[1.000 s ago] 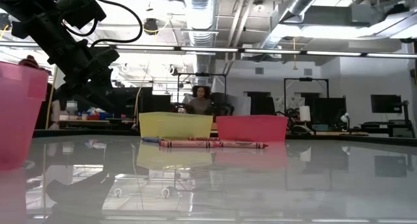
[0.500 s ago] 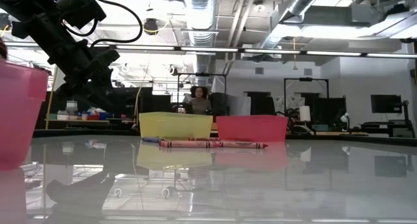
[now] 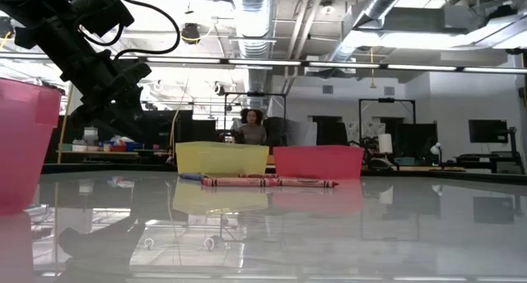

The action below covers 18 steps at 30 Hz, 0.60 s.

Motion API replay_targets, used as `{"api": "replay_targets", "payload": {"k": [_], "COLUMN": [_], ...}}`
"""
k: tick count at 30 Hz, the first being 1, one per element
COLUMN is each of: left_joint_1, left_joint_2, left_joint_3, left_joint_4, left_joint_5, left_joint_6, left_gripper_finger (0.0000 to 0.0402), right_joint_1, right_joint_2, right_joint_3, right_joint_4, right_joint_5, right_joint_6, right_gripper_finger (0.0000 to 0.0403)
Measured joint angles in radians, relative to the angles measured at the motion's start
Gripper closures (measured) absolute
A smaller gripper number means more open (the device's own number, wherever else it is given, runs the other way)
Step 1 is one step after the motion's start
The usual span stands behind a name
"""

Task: Sort crayons
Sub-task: Put the blue crayon into the blue bin

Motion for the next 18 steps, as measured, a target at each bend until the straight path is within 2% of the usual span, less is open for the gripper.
{"api": "replay_targets", "payload": {"k": [9,18], "left_joint_1": [0.0,0.0], "left_joint_2": [0.0,0.0], "left_joint_3": [0.0,0.0], "left_joint_4": [0.0,0.0], "left_joint_5": [0.0,-0.001], "left_joint_6": [0.0,0.0], "left_gripper_finger": [0.0269,0.0269], "right_joint_1": [0.013,0.019], "right_joint_2": [0.0,0.0], "right_joint_3": [-0.01,-0.01], "right_joint_4": [0.016,0.031], "right_joint_5": [-0.001,-0.006], "right_joint_6": [0.004,-0.004], "right_gripper_finger": [0.0394,0.0337]}}
